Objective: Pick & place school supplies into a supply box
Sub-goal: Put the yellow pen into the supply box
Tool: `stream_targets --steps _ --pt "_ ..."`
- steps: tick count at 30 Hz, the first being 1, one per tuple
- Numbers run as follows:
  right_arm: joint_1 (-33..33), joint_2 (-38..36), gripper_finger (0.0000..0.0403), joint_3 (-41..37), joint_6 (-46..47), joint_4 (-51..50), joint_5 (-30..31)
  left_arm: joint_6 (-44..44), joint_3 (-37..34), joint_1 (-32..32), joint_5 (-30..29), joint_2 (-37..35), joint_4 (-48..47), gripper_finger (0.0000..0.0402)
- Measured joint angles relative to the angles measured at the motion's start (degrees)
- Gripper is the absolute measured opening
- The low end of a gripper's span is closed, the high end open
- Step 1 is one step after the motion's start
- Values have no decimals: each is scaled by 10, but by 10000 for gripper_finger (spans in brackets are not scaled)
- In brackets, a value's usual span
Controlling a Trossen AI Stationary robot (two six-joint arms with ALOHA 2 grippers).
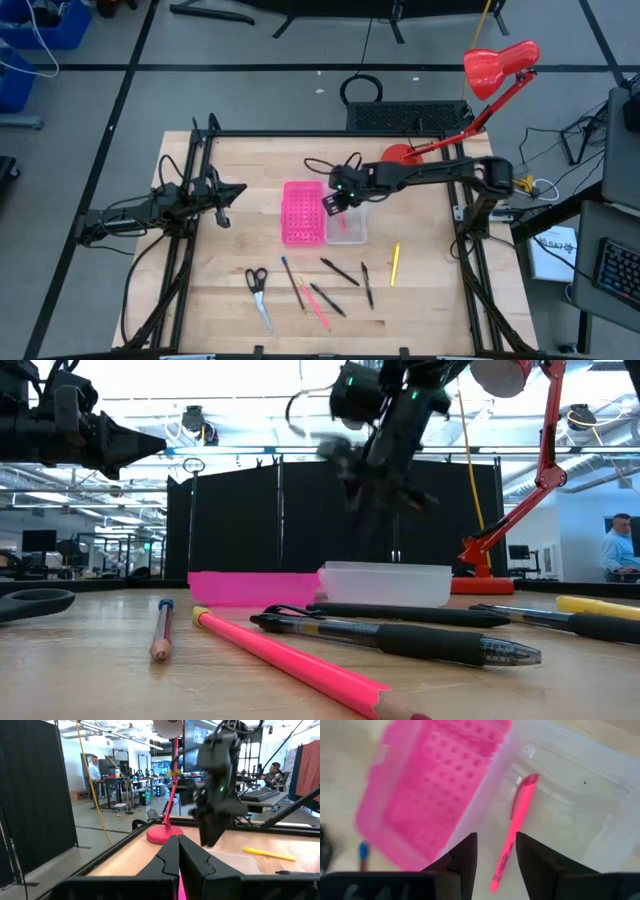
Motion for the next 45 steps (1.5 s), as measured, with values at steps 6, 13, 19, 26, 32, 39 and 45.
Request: stream_targets --steps 6,13,19,26,32,39,45 --pt "40 -81 127 0 -43 -47 -12 2 0 0 0 0 0 8" --pt "146 -154 98 0 46 -178 94 1 0 0 0 0 0 8" --pt "253 -161 63 0 199 -264 171 0 0 0 0 0 0 8" --pt "341 -126 16 0 296 -266 170 -11 0 0 1 0 -2 8" --pt "397 -88 4 0 388 -260 168 -2 0 0 -8 0 -2 8" --pt "465 -35 1 0 553 -214 168 -39 0 0 -8 0 0 8" --pt "496 9 1 0 698 -294 166 -61 0 0 7 0 -4 8"
